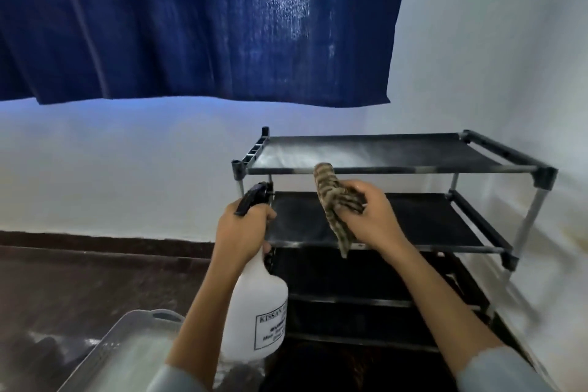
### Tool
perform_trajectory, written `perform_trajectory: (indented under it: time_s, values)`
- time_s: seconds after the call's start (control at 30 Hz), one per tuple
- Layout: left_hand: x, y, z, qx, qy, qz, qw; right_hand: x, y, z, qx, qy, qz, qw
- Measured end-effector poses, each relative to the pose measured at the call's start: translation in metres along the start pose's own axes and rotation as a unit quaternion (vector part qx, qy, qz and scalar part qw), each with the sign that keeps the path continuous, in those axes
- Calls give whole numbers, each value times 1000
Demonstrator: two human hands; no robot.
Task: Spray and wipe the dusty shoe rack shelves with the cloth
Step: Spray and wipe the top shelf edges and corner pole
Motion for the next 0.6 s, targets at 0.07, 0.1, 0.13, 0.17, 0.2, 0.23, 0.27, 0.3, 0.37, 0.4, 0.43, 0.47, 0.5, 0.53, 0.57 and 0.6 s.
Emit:
perform_trajectory:
  time_s: [0.07,0.1,0.13,0.17,0.2,0.23,0.27,0.3,0.37,0.4,0.43,0.47,0.5,0.53,0.57,0.6]
  values:
    - [-12,5,4,9,-14,4,1000,-6,-1,4,-39,57,9,998]
    - [-19,7,7,12,-22,5,1000,-6,2,3,-64,101,19,993]
    - [-26,9,9,14,-28,5,999,-4,4,0,-91,151,42,983]
    - [-33,10,10,16,-34,6,999,-1,6,-5,-116,202,73,970]
    - [-39,11,12,18,-39,9,999,1,7,-10,-134,246,102,954]
    - [-45,12,14,22,-43,11,999,3,8,-16,-145,281,123,941]
    - [-49,12,16,27,-42,10,999,4,9,-21,-150,303,136,931]
    - [-53,11,18,33,-37,9,999,5,11,-24,-151,316,146,925]
    - [-57,9,20,43,-30,12,999,6,13,-27,-143,319,152,925]
    - [-59,8,21,49,-31,19,998,7,15,-26,-137,316,147,927]
    - [-60,7,21,53,-32,27,998,8,17,-24,-133,312,138,930]
    - [-59,5,20,57,-32,33,997,9,18,-22,-127,308,126,934]
    - [-57,3,21,59,-29,32,997,9,19,-19,-120,302,110,939]
    - [-54,0,21,62,-23,23,998,8,18,-15,-111,295,86,945]
    - [-49,-3,23,65,-12,7,998,6,16,-10,-96,289,51,951]
    - [-43,-6,25,68,2,-10,998,2,12,-3,-74,279,6,957]
Point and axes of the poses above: each hand's wrist, its own z-axis towards the middle knuckle, its own x-axis out of the back of the hand, y = z × x, the point moved 6 cm from there along z, towards the middle knuckle, and after that the axes turned 5 degrees about y, right-handed, at the moved point
